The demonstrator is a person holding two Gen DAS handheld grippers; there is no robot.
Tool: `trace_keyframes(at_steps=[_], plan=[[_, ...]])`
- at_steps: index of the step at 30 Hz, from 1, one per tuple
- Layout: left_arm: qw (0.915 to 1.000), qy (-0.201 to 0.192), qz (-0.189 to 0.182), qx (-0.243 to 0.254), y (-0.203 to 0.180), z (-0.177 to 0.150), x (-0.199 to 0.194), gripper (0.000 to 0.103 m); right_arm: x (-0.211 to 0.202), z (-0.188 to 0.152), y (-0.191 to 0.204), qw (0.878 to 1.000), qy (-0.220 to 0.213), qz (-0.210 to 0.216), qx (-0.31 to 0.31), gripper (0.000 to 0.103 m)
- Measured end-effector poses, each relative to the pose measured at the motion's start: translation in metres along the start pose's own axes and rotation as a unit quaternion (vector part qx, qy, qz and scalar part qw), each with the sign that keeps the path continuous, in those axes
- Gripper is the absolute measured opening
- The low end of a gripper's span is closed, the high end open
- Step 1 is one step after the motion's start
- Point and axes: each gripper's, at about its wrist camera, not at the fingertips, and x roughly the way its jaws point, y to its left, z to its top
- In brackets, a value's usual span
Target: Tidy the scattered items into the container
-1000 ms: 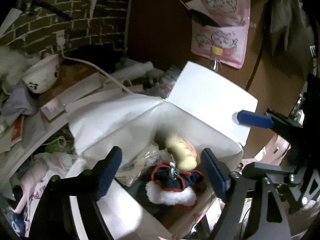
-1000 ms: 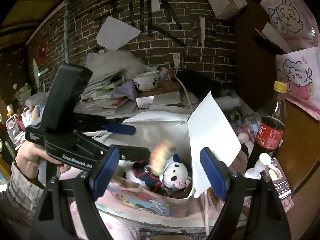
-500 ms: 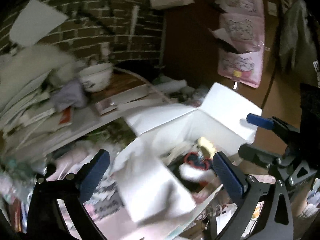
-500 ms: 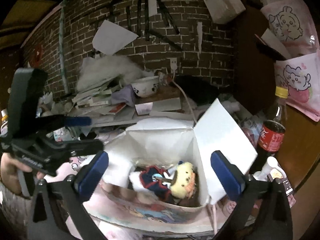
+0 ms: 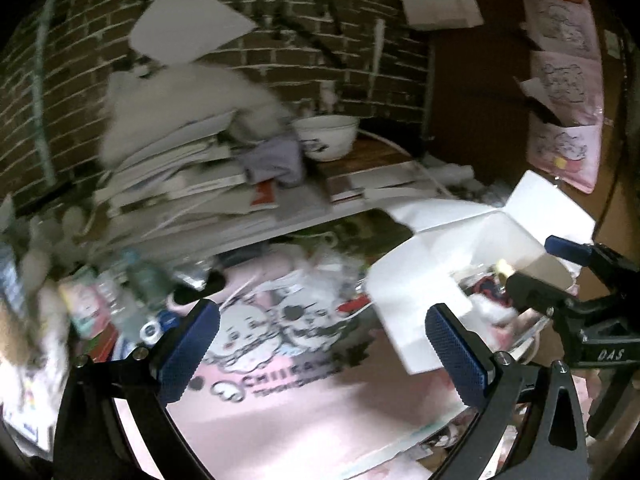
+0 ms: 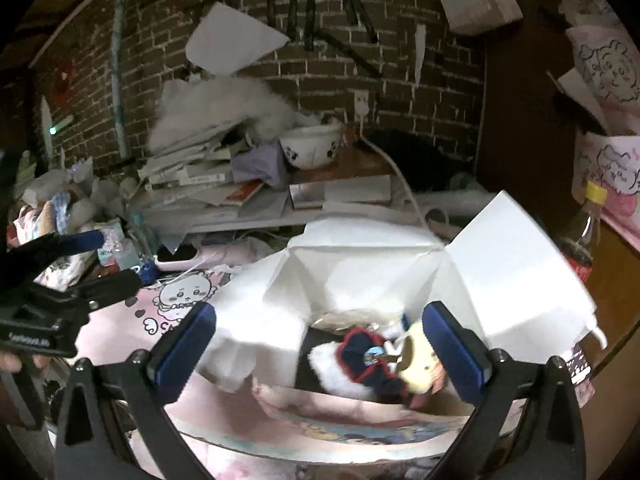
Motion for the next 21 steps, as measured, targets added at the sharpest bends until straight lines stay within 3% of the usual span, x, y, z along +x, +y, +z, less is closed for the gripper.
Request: trace_keyframes(at_steps=[4, 10, 17, 21], plan=[[0.9995, -0.001, 0.029, -0.010, 0.012, -0.007, -0.012, 0.103, 0.004, -0.001, 0.017, 1.000, -0.005, -0.021, 0.001, 0.103], [0.9979, -0.007, 0.058, -0.027, 0.031, -0.015, -0.029, 0.103, 0.001, -0.001, 0.055, 0.997, -0.027, -0.049, -0.049, 0.103], [0.9944, -0.008, 0.092, -0.050, 0.052, -0.022, -0.040, 0.103, 0.007, 0.004, 0.075, 0.998, 0.022, -0.040, -0.050, 0.103], [0.9930, -0.007, 0.103, -0.057, 0.058, -0.024, -0.040, 0.103, 0.007, 0.003, 0.081, 0.998, 0.023, -0.045, -0.043, 0.103]])
